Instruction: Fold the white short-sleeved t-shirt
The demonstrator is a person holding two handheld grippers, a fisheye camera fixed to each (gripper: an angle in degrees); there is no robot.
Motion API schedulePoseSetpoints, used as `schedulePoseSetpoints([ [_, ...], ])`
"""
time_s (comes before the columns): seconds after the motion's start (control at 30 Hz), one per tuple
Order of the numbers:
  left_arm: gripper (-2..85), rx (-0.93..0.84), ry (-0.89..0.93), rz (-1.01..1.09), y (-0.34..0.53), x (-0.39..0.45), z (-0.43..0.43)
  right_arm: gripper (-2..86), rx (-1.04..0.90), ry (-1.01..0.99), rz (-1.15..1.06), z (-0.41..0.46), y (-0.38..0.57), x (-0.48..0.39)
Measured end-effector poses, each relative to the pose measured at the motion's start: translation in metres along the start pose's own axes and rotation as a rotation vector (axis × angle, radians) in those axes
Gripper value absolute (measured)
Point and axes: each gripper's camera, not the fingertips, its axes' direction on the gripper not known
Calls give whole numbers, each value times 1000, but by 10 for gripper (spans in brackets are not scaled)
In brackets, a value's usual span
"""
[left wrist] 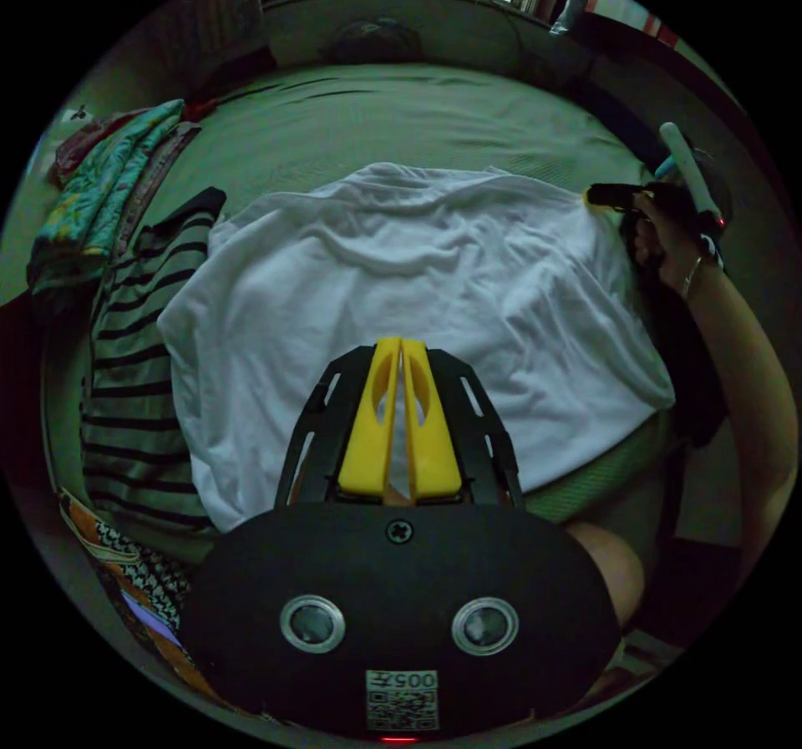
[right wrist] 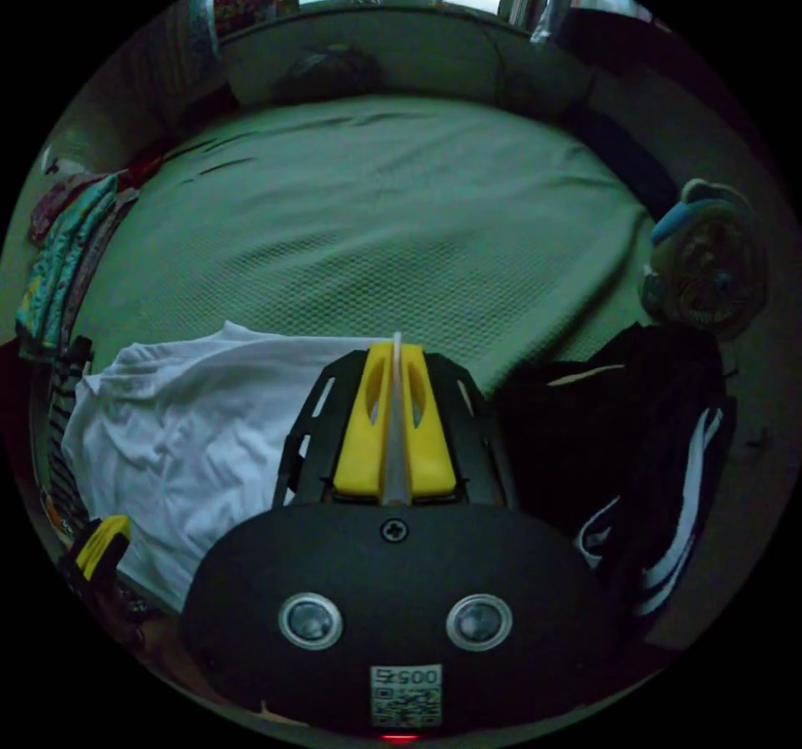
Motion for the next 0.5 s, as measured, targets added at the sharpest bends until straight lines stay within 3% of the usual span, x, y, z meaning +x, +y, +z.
schedulePoseSetpoints([
  [0.23,-5,17,-4,4,15,-1,-23,-17,127,-80,-74,-75,68,-1],
  [0.5,42,93,60,-47,59,-14,-65,-17,43,-153,-161,-120,215,-2],
])
